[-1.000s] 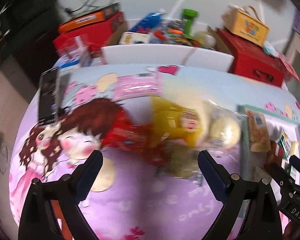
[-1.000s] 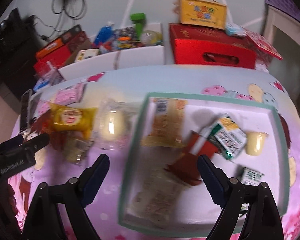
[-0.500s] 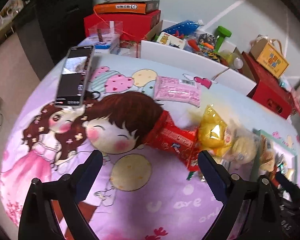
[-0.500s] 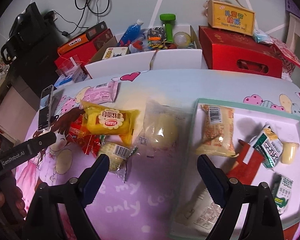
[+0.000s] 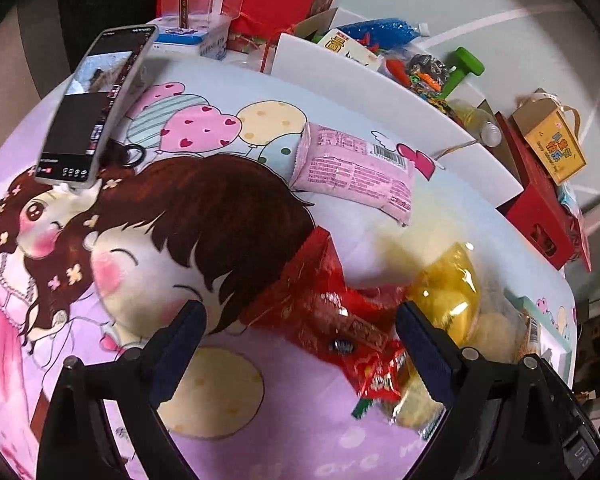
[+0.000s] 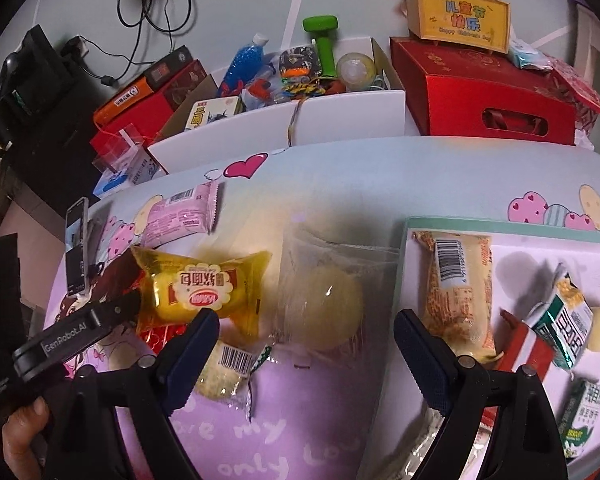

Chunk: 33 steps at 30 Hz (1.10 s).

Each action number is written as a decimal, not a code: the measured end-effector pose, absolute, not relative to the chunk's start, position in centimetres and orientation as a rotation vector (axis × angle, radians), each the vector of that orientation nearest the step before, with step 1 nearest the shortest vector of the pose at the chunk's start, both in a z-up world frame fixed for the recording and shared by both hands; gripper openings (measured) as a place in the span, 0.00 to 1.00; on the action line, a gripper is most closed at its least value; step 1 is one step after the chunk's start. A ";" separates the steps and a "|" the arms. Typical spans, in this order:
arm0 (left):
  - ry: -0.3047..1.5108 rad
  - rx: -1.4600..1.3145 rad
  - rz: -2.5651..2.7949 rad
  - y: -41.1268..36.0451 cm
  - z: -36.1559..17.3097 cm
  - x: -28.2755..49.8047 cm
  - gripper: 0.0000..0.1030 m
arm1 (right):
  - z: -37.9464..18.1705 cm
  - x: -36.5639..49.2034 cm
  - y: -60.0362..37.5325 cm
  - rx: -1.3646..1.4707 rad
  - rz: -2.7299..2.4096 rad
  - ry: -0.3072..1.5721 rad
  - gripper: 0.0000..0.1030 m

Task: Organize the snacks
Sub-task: 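Move both tools back over the remaining snack pile, then grasp the clear-bagged round bun with the right tool while the left grasps the red packet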

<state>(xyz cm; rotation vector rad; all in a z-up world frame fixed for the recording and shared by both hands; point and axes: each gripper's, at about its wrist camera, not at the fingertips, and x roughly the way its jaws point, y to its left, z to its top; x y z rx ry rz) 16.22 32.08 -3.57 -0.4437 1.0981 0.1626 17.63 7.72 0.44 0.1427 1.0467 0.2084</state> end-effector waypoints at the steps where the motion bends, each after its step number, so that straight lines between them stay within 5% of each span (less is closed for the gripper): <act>1: 1.101 -0.443 0.165 32.1 -3.7 16.4 0.93 | 0.3 17.9 7.8 0.140 0.208 1.051 0.89; 12: 1.085 -0.464 0.173 32.1 -4.5 17.8 0.93 | -1.0 19.8 7.5 0.141 0.182 1.113 0.88; 18: 1.098 -0.464 0.167 32.1 -4.7 17.8 0.93 | -1.2 20.1 8.0 0.111 0.183 1.131 0.74; 20: 1.098 -0.471 0.154 31.9 -4.7 17.8 0.88 | -1.4 20.3 8.3 0.091 0.187 1.144 0.69; 25: 1.088 -0.499 0.079 31.1 -4.7 18.0 0.54 | -2.4 20.8 8.5 0.074 0.180 1.174 0.58; 33: 1.075 -0.471 0.062 30.6 -4.1 18.0 0.50 | -2.5 20.8 8.8 0.046 0.168 1.162 0.46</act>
